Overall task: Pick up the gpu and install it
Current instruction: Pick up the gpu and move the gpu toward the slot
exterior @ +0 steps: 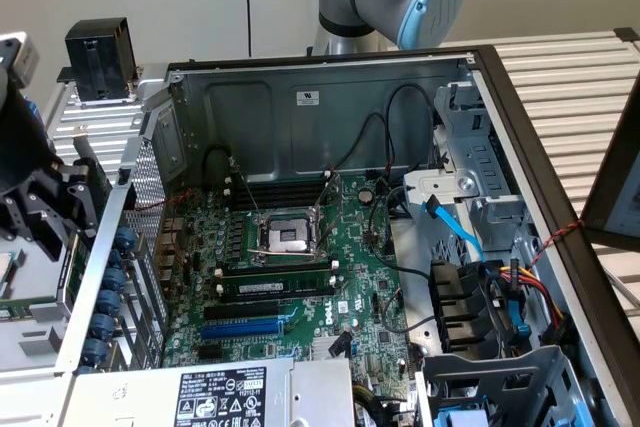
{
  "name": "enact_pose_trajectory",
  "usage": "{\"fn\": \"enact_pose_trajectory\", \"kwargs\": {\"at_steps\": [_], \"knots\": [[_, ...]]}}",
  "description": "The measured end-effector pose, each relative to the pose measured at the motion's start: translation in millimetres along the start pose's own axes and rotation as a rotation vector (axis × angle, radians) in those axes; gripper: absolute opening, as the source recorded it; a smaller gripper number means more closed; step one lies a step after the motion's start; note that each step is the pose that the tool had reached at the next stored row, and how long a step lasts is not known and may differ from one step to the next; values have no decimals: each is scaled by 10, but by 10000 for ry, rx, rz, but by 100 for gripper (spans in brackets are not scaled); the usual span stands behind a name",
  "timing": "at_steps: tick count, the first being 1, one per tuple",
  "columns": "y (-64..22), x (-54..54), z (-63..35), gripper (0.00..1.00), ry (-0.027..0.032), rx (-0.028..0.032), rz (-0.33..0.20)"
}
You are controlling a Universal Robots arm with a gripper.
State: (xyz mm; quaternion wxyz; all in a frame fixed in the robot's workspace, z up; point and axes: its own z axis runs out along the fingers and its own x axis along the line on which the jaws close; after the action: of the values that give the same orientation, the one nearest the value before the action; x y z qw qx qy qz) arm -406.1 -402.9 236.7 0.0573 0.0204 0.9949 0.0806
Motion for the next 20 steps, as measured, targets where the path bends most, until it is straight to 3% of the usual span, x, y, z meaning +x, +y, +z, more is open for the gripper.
{"fn": "enact_pose_trajectory", "kwargs": {"at_steps": [3, 10, 20], "knots": [[-4, 2, 21, 56, 8, 4, -54], [-10, 1, 89, 56, 7, 83, -106], [-4, -12, 104, 56, 7, 87, -107]]}}
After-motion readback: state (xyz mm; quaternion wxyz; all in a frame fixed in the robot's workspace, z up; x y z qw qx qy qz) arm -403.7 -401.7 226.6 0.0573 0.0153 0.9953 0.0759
